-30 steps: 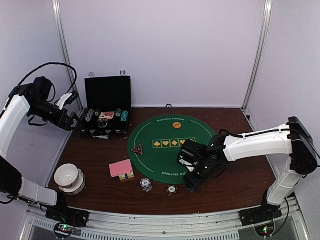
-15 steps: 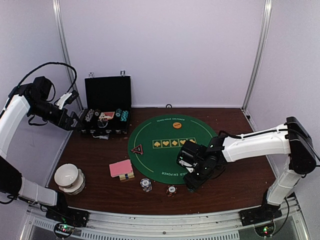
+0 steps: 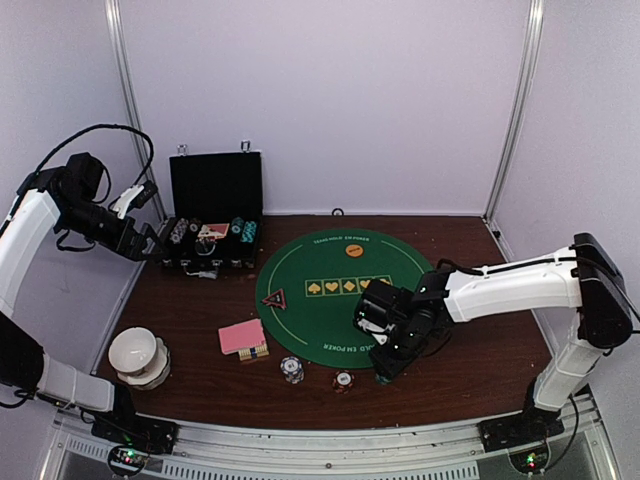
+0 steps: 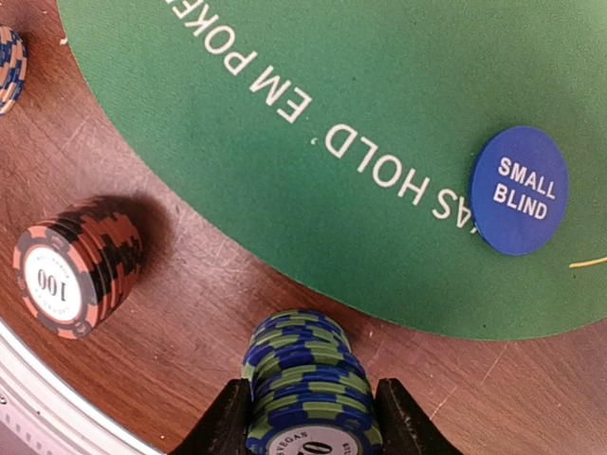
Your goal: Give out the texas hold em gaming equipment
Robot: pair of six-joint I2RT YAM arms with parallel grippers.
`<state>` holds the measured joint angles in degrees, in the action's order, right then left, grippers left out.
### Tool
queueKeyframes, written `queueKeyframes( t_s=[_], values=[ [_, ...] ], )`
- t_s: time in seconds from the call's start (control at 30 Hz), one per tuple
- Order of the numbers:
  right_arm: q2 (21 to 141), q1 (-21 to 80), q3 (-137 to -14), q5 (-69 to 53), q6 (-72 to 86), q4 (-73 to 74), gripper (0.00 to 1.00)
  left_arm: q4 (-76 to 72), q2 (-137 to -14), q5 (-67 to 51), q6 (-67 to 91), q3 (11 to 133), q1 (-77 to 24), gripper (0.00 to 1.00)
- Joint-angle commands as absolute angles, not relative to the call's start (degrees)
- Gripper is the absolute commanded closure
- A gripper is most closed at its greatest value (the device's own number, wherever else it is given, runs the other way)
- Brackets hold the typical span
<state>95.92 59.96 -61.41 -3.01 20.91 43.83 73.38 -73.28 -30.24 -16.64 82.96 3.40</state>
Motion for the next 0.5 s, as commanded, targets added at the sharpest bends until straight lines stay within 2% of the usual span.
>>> queueKeyframes(
  t_s=[0.0, 0.1, 0.27, 0.47],
  values=[
    [93.7, 59.6, -65.5, -2.4, 20.0, 47.5, 0.63, 73.1, -72.9, -30.8, -17.4, 84.2, 3.7, 0.02],
    [93.4, 59.6, -68.1, -2.3, 19.7, 49.6, 0.64, 73.1, -73.0, -30.8, -17.5, 84.1, 3.7, 0.02],
    [94.5, 59.1, -73.8, -0.3, 19.0, 51.6, 0.72, 73.2, -72.9, -30.5, -17.7, 84.2, 3.7, 0.02],
    [101.5, 51.5, -87.2, 4.7, 18.8, 50.6, 0.75, 73.3, -72.8, -30.5, -17.6, 84.0, 3.7, 0.02]
  ],
)
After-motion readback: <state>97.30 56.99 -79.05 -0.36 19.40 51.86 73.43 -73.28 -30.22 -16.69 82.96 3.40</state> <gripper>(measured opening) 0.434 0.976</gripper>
